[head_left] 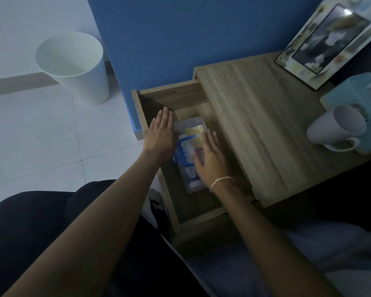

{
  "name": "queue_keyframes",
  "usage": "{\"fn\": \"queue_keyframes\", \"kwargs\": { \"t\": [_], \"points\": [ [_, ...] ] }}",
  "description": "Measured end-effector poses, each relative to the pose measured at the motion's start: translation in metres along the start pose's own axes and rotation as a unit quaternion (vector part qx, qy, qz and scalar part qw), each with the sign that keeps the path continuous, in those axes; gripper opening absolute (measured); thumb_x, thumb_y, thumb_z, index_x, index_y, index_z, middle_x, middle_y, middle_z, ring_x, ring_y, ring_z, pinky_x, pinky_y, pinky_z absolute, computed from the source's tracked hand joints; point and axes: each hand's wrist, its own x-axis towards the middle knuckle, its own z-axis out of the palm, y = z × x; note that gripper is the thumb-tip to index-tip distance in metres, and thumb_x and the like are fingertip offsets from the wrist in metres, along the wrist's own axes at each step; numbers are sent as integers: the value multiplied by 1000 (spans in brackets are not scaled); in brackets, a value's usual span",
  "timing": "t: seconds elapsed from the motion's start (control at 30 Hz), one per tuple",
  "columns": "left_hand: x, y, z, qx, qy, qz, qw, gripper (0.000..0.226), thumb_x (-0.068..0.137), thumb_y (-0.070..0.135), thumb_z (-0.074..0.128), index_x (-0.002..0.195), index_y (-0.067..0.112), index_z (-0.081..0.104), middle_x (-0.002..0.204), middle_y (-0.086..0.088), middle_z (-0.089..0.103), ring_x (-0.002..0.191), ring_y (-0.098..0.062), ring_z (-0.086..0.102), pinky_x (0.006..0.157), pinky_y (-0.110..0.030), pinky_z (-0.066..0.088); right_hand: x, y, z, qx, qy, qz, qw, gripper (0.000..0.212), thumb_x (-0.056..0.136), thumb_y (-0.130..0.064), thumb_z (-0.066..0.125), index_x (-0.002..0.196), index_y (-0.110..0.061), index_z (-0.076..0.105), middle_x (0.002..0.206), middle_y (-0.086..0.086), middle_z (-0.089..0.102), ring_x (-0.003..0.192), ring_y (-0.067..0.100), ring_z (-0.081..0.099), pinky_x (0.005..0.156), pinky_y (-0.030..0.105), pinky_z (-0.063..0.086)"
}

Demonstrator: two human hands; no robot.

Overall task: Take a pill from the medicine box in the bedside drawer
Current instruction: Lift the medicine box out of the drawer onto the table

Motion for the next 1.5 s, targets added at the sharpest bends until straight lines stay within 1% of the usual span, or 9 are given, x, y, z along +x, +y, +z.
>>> {"fn": "queue_keyframes", "kwargs": {
  "t": [0.2, 0.3, 0.4, 0.53, 0.73, 0.87, 1.2, 1.3, 1.5],
  "points": [
    [32, 11, 17, -101, -56, -3, 993, 63, 101, 42, 26, 152, 9, 5, 162, -11, 0, 150, -26, -3, 121, -41, 1, -25, 4, 33, -64, -58, 130, 988, 117, 56, -89, 38, 146, -29, -7, 159, 9, 2, 146, 34, 1, 110, 57, 10],
    [49, 10, 21, -161, -66, -19, 985, 62, 97, 47, 38, 147, 12, 26, 157, -14, 22, 145, -33, 20, 119, -48, 21, -32, 7, 38, -49, -80, 152, 984, 133, 45, -85, 54, 145, -33, -17, 159, 4, -11, 144, 38, -3, 107, 65, 18],
    [61, 4, 22, -233, -85, -53, 967, 64, 89, 54, 50, 139, 16, 37, 143, -17, 42, 128, -34, 44, 103, -46, 42, -33, 6, 40, -37, -87, 156, 983, 142, 43, -68, 73, 143, -35, -21, 157, 1, -17, 142, 43, 3, 101, 71, 25],
    [65, 2, 24, -308, -107, -80, 942, 60, 84, 58, 55, 130, 21, 44, 124, -10, 59, 107, -24, 60, 80, -34, 48, -30, 1, 39, -35, -79, 162, 983, 140, 41, -59, 77, 144, -38, -15, 156, 2, -7, 134, 45, 17, 93, 72, 35],
    [60, 7, 6, -286, -75, -86, 951, 57, 85, 59, 52, 124, 17, 54, 113, -7, 65, 100, -21, 63, 85, -38, 54, -27, -2, 28, 4, -60, 154, 986, 135, 45, -54, 78, 143, -44, -15, 156, -1, -5, 138, 43, 12, 97, 69, 31],
    [57, 10, -22, -263, -21, -79, 961, 53, 86, 59, 50, 106, 12, 63, 98, -8, 70, 89, -21, 67, 82, -43, 57, -23, -16, 9, -4, -30, 136, 990, 131, 48, -60, 74, 143, -44, -14, 157, 1, -2, 138, 43, 15, 97, 64, 33],
    [46, 14, -112, -238, 84, -70, 965, 54, 85, 57, 56, 114, 12, 64, 120, -11, 66, 112, -32, 58, 96, -45, 49, -3, -54, -54, 12, 2, 56, 998, 125, 52, -64, 73, 142, -42, -12, 157, -2, -4, 141, 44, 11, 101, 65, 29],
    [54, 36, -133, -251, 112, -46, 960, 49, 87, 54, 56, 110, 12, 64, 118, -11, 67, 111, -32, 59, 90, -36, 46, 8, -45, -87, 0, 35, 40, 999, 122, 52, -65, 71, 142, -40, -8, 157, 1, -1, 140, 43, 16, 101, 65, 31],
    [76, 84, -148, -234, 97, -16, 967, 43, 90, 44, 55, 119, 12, 58, 123, -14, 62, 116, -32, 56, 90, -34, 44, 25, -16, -124, 96, -4, 66, 993, 118, 56, -65, 70, 146, -35, 0, 160, 3, 0, 146, 27, 10, 110, 45, 29]
  ]
}}
